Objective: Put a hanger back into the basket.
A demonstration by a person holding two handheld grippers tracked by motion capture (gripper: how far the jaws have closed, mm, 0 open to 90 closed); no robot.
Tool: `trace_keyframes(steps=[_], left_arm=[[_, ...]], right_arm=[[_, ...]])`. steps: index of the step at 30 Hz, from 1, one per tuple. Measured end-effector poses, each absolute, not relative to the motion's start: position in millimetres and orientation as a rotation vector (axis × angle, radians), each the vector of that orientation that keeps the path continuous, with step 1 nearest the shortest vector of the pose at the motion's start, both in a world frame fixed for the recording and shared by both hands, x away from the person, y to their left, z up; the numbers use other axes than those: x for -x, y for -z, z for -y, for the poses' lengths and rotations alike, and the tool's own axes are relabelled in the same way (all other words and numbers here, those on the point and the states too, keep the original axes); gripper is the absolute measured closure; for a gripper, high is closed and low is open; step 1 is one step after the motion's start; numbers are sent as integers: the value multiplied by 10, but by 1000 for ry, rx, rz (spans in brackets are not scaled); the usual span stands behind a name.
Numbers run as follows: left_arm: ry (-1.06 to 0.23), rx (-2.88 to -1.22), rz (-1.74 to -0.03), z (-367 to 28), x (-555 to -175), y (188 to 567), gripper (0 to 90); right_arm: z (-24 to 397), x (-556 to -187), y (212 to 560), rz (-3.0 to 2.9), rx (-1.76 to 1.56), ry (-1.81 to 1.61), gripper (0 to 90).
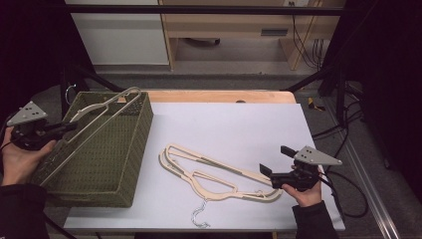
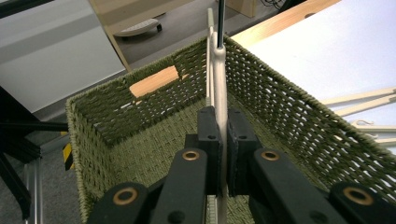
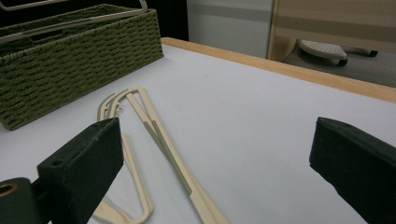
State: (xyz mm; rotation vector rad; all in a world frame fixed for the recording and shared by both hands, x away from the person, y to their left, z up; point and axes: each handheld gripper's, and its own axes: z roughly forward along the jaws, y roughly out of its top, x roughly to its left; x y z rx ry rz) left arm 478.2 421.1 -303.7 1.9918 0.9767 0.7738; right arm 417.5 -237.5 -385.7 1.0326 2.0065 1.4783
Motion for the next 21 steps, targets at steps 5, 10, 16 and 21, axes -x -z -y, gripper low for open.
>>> trace_keyframes(steps=[5, 10, 16, 21], left_arm=[[-786, -2036, -989, -4200, -4818, 3185, 862], [-793, -2077, -987, -4132, -4849, 3352, 862], [-819, -2101, -999, -4134, -4867, 3552, 862], [-832, -2125, -983, -4142, -4851, 3683, 862]], right_arm=[[2375, -4176, 3859, -2013, -1028, -1474, 33], [2370, -4174, 3859, -2011, -1028, -1475, 34], [2371, -4173, 3857, -2010, -1027, -1475, 34], [2365, -4175, 3861, -2013, -1023, -1474, 34]])
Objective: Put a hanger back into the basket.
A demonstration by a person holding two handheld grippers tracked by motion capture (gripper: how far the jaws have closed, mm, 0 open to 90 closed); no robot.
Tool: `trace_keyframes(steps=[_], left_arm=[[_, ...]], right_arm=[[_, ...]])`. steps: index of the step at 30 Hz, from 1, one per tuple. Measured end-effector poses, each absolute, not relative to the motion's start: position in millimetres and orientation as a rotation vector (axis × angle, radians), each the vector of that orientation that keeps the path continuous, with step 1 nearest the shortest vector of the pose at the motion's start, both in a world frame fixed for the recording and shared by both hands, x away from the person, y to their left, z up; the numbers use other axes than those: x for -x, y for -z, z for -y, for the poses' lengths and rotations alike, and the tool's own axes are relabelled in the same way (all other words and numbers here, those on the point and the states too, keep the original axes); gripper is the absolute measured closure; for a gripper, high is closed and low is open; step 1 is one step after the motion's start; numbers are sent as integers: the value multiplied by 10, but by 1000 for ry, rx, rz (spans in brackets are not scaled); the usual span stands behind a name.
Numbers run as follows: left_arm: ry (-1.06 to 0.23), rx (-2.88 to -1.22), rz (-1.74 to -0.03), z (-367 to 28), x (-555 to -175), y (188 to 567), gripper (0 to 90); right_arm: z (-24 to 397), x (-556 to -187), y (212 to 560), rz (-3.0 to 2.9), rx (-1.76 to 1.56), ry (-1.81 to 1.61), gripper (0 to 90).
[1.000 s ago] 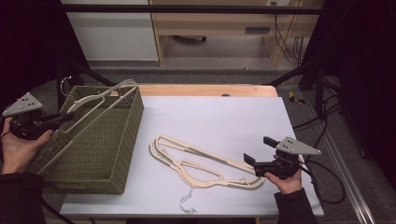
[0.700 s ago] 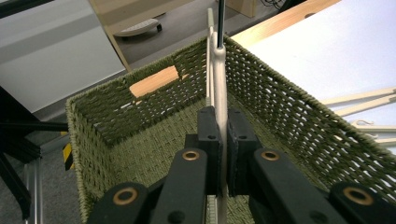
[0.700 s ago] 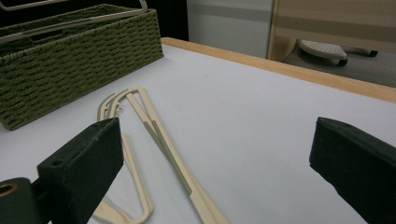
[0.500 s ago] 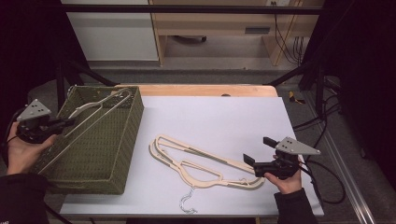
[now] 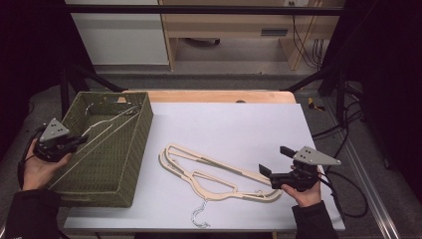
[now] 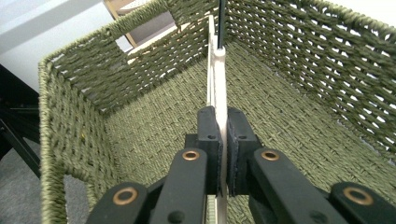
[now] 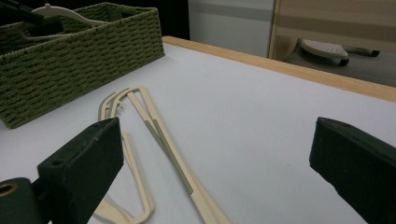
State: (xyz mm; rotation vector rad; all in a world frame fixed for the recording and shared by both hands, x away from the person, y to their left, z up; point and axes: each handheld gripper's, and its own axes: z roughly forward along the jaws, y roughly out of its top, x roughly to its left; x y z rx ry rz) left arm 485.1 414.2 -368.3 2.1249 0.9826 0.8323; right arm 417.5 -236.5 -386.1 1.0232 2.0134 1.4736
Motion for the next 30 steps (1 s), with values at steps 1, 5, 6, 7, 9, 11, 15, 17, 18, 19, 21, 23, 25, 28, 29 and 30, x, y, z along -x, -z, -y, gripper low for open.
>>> trace_keyframes(steps=[1, 5, 6, 7, 9, 11, 15, 17, 18, 19, 21, 23, 25, 28, 29, 30], left_arm=[[-830, -2131, -977, -4141, -4848, 3707, 861], [-812, -2153, -979, -4124, -4830, 3784, 861], [-812, -2153, -979, -4124, -4830, 3784, 861], [-808, -2150, -984, -4129, -4823, 3808, 861], [-790, -2158, -993, -4142, -4809, 3844, 860], [-788, -2176, -992, -4127, -4799, 3861, 858], [-762, -2233, -962, -4070, -4780, 3848, 848], [-725, -2277, -935, -4032, -4767, 3854, 838], [-725, -2277, -935, -4032, -4767, 3854, 832], [-702, -2264, -942, -3998, -4762, 3871, 832], [-693, -2294, -926, -3936, -4750, 3889, 819], [-678, -2310, -921, -3915, -4746, 3894, 810], [-671, -2336, -912, -3871, -4739, 3908, 806], [-655, -2376, -908, -3770, -4723, 3939, 793], [-655, -2376, -908, -3770, -4723, 3939, 789], [-670, -2400, -893, -3701, -4721, 3963, 785]], right_arm=[[2366, -4174, 3861, -2013, -1021, -1473, 34], [2370, -4169, 3856, -2012, -1024, -1477, 35], [2370, -4169, 3856, -2012, -1024, -1477, 35], [2368, -4171, 3857, -2010, -1025, -1475, 35], [2367, -4170, 3859, -2014, -1021, -1474, 35], [2364, -4171, 3860, -2015, -1024, -1473, 35], [2364, -4168, 3859, -2015, -1021, -1472, 35], [2364, -4166, 3857, -2014, -1024, -1476, 35], [2364, -4166, 3857, -2014, -1024, -1476, 35], [2364, -4166, 3856, -2014, -1025, -1476, 35], [2363, -4166, 3857, -2014, -1023, -1475, 35], [2362, -4165, 3856, -2014, -1023, -1476, 35], [2362, -4166, 3856, -2015, -1023, -1477, 35], [2358, -4165, 3856, -2018, -1023, -1476, 35], [2357, -4166, 3857, -2017, -1022, -1474, 35], [2357, -4167, 3858, -2017, -1021, -1475, 35]])
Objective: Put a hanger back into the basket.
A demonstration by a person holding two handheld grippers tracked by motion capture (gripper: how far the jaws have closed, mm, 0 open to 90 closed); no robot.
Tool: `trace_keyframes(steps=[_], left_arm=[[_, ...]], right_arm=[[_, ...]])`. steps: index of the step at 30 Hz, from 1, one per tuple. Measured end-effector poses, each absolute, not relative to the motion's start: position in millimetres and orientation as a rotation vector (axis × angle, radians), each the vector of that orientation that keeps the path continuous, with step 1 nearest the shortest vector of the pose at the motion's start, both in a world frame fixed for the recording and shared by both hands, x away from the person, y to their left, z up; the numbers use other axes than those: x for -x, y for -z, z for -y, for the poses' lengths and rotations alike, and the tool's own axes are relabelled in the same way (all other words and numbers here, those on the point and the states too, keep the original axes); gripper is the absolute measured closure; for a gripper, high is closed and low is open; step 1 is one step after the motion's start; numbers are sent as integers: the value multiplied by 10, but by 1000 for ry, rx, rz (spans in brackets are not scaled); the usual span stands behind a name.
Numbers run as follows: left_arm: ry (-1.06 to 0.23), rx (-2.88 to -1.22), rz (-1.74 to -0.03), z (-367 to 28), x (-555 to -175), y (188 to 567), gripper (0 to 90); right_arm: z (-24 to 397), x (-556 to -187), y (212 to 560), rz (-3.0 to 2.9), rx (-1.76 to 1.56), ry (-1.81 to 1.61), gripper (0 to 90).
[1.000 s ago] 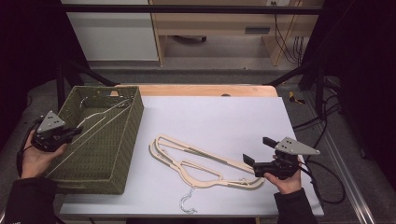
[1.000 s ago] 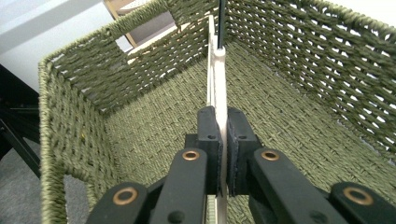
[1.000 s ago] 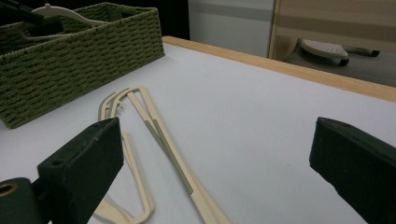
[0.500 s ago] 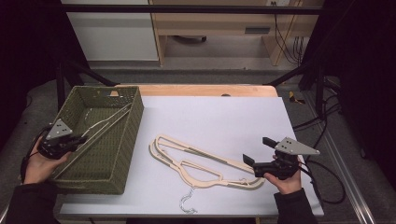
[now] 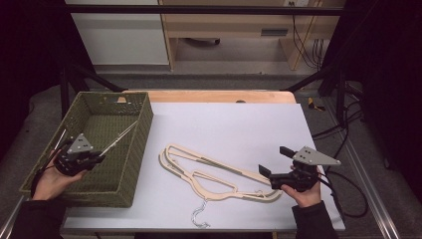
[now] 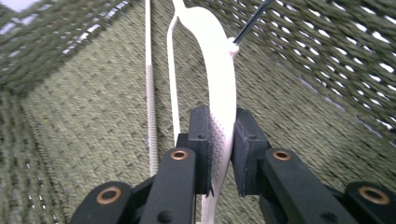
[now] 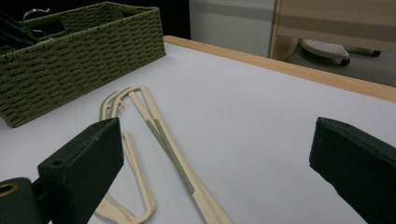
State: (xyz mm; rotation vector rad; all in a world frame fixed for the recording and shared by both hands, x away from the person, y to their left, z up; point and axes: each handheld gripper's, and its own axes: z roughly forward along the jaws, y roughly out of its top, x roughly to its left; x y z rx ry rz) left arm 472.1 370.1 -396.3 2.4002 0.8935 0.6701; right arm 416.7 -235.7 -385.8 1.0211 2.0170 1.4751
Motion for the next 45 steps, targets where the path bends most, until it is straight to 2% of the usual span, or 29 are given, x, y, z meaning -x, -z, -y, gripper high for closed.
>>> trace_keyframes(steps=[15, 40, 45], left_arm=[[-649, -2479, -869, -3570, -4733, 4058, 758], [-627, -2481, -865, -3568, -4726, 4067, 745], [-641, -2468, -858, -3576, -4727, 4056, 718]], right_arm=[[2349, -4164, 3860, -2019, -1021, -1476, 35], [2352, -4163, 3856, -2019, -1013, -1474, 36], [2354, -4157, 3853, -2018, -1016, -1478, 36]])
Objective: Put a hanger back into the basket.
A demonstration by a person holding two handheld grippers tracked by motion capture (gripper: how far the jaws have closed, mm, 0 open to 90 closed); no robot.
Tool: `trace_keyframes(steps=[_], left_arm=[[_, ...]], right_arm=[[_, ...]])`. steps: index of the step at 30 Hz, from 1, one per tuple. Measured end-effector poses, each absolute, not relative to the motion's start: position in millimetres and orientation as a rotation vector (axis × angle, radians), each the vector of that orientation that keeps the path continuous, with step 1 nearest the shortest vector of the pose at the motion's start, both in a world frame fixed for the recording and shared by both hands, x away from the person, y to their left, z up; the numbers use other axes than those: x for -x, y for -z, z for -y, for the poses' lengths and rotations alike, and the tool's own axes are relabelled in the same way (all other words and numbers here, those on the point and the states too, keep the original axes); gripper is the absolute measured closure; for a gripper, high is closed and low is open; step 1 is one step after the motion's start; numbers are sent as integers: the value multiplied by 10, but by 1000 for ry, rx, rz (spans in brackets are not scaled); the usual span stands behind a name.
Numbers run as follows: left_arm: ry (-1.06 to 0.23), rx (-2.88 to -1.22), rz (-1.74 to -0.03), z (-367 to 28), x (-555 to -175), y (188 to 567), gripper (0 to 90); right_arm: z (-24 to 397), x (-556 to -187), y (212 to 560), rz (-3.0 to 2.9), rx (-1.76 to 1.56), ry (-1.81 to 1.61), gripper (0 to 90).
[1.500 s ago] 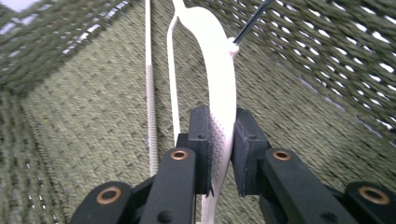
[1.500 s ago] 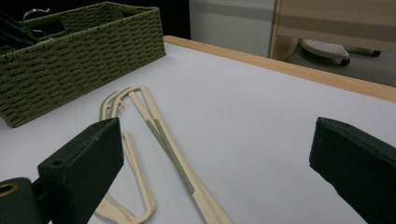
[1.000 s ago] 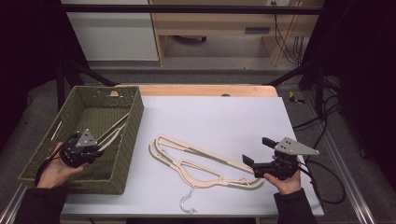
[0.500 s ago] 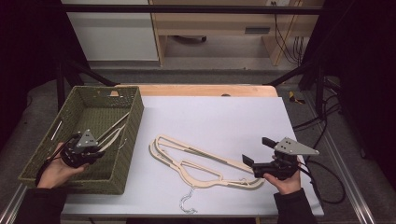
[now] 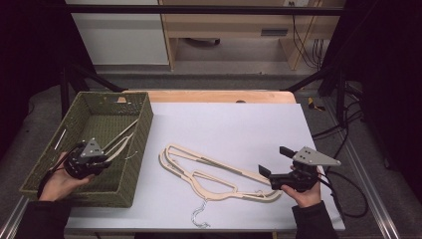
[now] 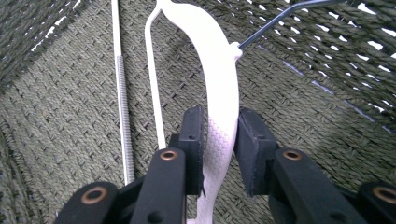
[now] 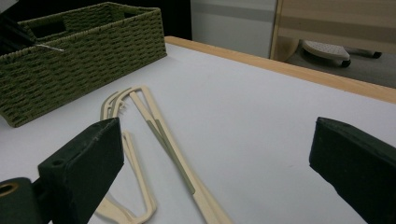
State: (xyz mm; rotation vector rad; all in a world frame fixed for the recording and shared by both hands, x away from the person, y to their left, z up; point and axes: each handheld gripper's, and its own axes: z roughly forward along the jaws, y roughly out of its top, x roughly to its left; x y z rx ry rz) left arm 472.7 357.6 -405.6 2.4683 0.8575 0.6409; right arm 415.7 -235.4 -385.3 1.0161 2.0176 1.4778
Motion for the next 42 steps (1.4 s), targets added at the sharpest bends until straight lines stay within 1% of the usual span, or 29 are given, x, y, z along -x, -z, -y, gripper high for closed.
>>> trace_keyframes(steps=[8, 12, 13, 14, 16, 17, 18, 19, 20, 21, 24, 26, 28, 29, 30, 31, 35, 38, 39, 40, 42], left_arm=[[-650, -2460, -852, -3583, -4720, 4018, 690], [-660, -2413, -847, -3586, -4706, 3942, 638], [-666, -2398, -847, -3589, -4700, 3906, 612], [-668, -2368, -857, -3593, -4675, 3825, 555], [-697, -2308, -869, -3594, -4653, 3742, 473], [-697, -2308, -869, -3594, -4653, 3742, 429], [-702, -2269, -883, -3590, -4638, 3700, 429], [-713, -2232, -891, -3582, -4617, 3657, 398], [-723, -2194, -893, -3569, -4592, 3615, 340], [-718, -2133, -899, -3540, -4566, 3586, 340], [-721, -2054, -878, -3464, -4483, 3468, 271], [-710, -1987, -844, -3333, -4388, 3377, 226], [-711, -1959, -842, -3276, -4358, 3355, 215], [-723, -1939, -821, -3225, -4338, 3331, 199], [-700, -1909, -818, -3117, -4272, 3295, 169], [-700, -1909, -818, -3117, -4272, 3295, 158], [-695, -1856, -772, -2877, -4149, 3258, 130], [-653, -1803, -738, -2668, -4050, 3294, 118], [-653, -1803, -738, -2668, -4050, 3294, 116], [-636, -1796, -731, -2559, -4015, 3339, 113], [-634, -1798, -724, -2506, -4000, 3365, 108]], right_arm=[[2355, -4155, 3849, -2020, -1008, -1478, 36], [2357, -4152, 3846, -2018, -1004, -1484, 37], [2355, -4151, 3845, -2017, -1005, -1486, 36], [2349, -4148, 3843, -2016, -1006, -1489, 36], [2346, -4146, 3840, -2021, -998, -1490, 35], [2346, -4146, 3840, -2021, -998, -1490, 35], [2343, -4143, 3838, -2021, -998, -1490, 36], [2341, -4141, 3837, -2024, -994, -1490, 36], [2323, -4138, 3834, -2022, -995, -1496, 36], [2323, -4138, 3834, -2022, -995, -1496, 36], [2304, -4134, 3837, -2034, -981, -1494, 35], [2274, -4137, 3842, -2042, -976, -1495, 34], [2271, -4139, 3844, -2051, -971, -1494, 37], [2262, -4141, 3847, -2056, -972, -1494, 37], [2245, -4141, 3858, -2066, -963, -1489, 47], [2245, -4141, 3858, -2066, -963, -1489, 47], [2204, -4146, 3881, -2104, -944, -1485, 56], [2166, -4152, 3902, -2130, -936, -1480, 63], [2166, -4152, 3902, -2130, -936, -1480, 63], [2150, -4158, 3918, -2145, -928, -1478, 73], [2142, -4160, 3926, -2157, -924, -1478, 79]])
